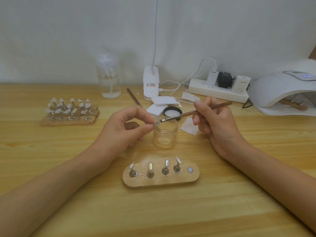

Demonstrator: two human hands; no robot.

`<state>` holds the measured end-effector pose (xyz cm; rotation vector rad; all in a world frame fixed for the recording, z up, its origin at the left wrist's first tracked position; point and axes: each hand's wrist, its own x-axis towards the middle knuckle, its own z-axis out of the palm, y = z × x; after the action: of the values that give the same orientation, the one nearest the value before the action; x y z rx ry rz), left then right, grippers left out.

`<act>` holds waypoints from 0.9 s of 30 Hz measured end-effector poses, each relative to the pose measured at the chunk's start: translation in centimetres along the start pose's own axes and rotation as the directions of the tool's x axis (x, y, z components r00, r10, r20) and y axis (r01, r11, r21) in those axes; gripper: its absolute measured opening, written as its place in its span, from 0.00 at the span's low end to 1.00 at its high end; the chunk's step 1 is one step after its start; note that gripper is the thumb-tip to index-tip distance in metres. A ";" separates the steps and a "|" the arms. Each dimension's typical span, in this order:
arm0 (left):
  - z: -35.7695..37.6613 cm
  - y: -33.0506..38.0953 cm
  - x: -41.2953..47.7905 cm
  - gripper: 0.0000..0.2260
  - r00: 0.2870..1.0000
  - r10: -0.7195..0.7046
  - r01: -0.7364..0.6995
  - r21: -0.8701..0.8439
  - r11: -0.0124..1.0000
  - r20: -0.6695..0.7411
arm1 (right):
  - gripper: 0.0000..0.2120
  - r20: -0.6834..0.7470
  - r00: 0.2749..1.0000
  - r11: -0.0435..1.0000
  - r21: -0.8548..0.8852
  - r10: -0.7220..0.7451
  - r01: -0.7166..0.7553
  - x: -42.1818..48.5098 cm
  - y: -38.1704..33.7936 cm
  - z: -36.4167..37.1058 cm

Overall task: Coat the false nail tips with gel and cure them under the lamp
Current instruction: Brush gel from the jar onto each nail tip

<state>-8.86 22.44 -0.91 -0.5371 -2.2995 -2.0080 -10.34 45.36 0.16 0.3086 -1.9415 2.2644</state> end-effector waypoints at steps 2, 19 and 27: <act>0.1 0.1 0.0 0.06 1.000 0.003 -0.003 -0.002 1.000 0.000 | 0.12 -0.017 1.000 1.000 0.024 0.005 -0.005 0.0 0.0 -0.1; 0.2 -0.1 0.0 0.03 1.000 0.020 -0.020 0.016 1.000 -0.005 | 0.11 0.055 0.998 1.000 0.017 -0.024 0.023 0.0 0.0 0.0; 0.1 -0.2 0.0 0.03 1.000 0.020 -0.020 0.012 1.000 -0.002 | 0.11 0.091 0.995 0.998 0.041 -0.047 0.043 -0.1 0.0 0.0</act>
<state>-8.94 22.50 -1.08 -0.5542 -2.2941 -1.9831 -10.29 45.34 0.15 0.4639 -1.9138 2.3008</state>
